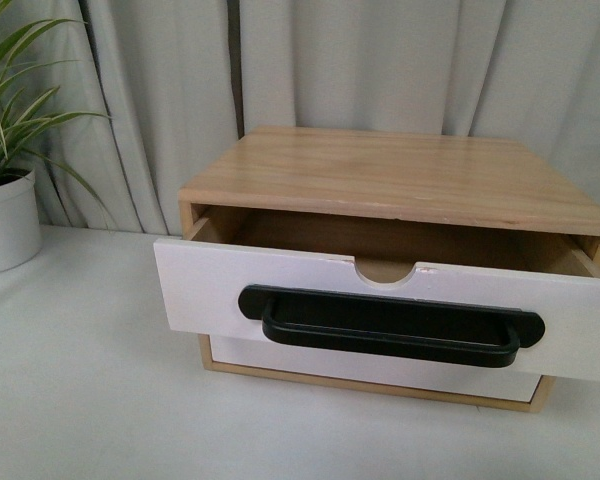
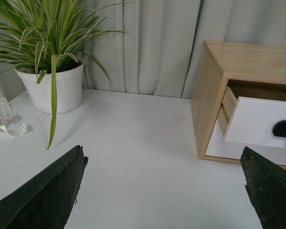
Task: Pull drawer
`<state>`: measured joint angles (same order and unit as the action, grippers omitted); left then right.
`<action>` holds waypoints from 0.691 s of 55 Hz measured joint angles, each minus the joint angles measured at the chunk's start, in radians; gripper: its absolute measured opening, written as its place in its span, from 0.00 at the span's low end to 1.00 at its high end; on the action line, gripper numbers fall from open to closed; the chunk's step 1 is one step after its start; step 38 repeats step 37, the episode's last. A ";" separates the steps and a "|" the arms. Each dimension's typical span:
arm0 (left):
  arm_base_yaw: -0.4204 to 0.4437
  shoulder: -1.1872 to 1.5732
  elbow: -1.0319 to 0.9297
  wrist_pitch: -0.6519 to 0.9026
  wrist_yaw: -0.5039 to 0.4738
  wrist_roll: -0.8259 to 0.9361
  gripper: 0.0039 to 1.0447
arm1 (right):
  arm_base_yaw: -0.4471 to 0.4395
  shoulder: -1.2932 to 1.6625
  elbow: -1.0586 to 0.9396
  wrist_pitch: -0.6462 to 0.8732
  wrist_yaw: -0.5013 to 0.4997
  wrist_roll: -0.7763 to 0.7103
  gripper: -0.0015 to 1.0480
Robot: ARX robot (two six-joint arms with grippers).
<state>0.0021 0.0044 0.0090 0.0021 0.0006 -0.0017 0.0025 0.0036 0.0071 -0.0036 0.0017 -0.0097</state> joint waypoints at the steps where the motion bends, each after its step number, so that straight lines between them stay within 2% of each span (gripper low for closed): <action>1: 0.000 0.000 0.000 0.000 0.000 0.000 0.95 | 0.000 0.000 0.000 0.000 0.000 0.000 0.91; 38: 0.000 0.000 0.000 0.000 0.000 0.000 0.95 | 0.000 0.000 0.000 0.000 0.000 0.000 0.91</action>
